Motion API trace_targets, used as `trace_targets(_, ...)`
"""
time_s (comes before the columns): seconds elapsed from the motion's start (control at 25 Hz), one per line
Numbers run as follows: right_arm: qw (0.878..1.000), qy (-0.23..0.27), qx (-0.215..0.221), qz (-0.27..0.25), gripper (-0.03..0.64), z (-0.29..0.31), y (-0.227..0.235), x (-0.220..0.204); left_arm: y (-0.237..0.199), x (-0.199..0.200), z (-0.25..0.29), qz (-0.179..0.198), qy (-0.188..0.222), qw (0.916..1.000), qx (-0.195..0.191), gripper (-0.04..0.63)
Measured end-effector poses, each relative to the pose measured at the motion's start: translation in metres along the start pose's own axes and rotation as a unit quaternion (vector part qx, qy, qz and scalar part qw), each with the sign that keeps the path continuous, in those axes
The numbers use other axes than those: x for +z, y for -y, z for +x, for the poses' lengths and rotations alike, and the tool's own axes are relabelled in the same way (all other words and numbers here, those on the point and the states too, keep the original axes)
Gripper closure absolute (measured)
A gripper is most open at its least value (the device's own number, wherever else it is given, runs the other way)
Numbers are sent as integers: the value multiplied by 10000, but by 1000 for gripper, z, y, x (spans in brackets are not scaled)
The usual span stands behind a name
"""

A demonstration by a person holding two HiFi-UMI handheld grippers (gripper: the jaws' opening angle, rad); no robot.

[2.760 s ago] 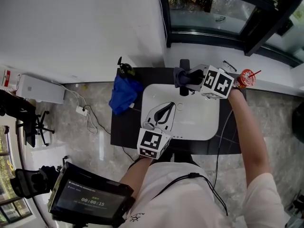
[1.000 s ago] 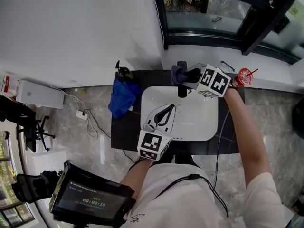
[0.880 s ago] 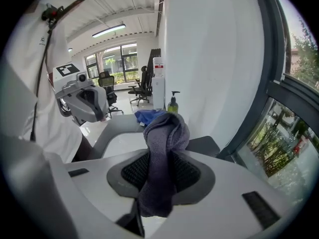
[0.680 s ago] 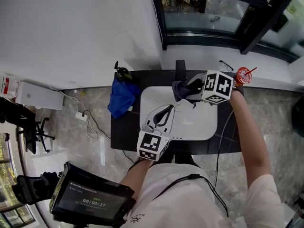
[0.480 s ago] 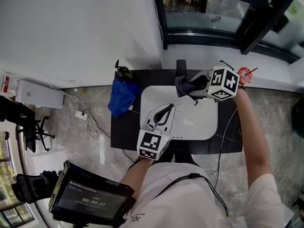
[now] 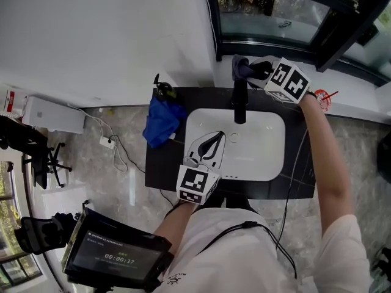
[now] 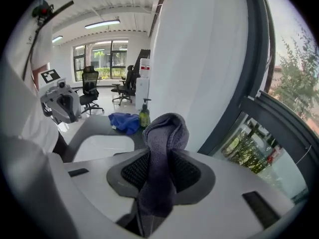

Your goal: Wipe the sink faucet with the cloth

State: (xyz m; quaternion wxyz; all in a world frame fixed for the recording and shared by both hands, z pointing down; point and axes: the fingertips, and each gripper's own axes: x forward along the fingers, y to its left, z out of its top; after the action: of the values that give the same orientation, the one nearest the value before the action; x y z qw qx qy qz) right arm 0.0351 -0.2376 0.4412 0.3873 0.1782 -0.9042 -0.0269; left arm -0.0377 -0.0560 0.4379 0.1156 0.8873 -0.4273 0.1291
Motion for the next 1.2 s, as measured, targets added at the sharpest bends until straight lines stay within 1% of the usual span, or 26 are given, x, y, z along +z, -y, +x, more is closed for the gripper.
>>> trace_targets(0.16,9992,-47,-381,-81,500,17,13,1,-7,1,-4,-33,-5,9999,102,601)
trace_targets(0.24,9991,-122,-388,-146,500,26,11,0,-11,0,-7,-74,-8,9998,162,601)
trace_targets(0.4,9990,-303,-226,-245,500,40,-2,-8,-13,-1,-8,-74,-39,9998,193,601)
trace_targets(0.48,9992,-287,-174,-224,500,40,-7,-10,-13,-1,-8,-63,-39,9998,188,601)
trace_targets(0.6,9994,-237,64,-249,502,37,-21,-10,-11,0,-7,-84,-12,9998,180,601)
trace_targets(0.84,9977,-242,591,-225,500,28,-57,-12,2,1,-3,2,2,10000,21,601)
trace_targets(1.2,9949,-260,920,-321,502,20,-104,-15,22,5,-3,92,47,9998,-180,601)
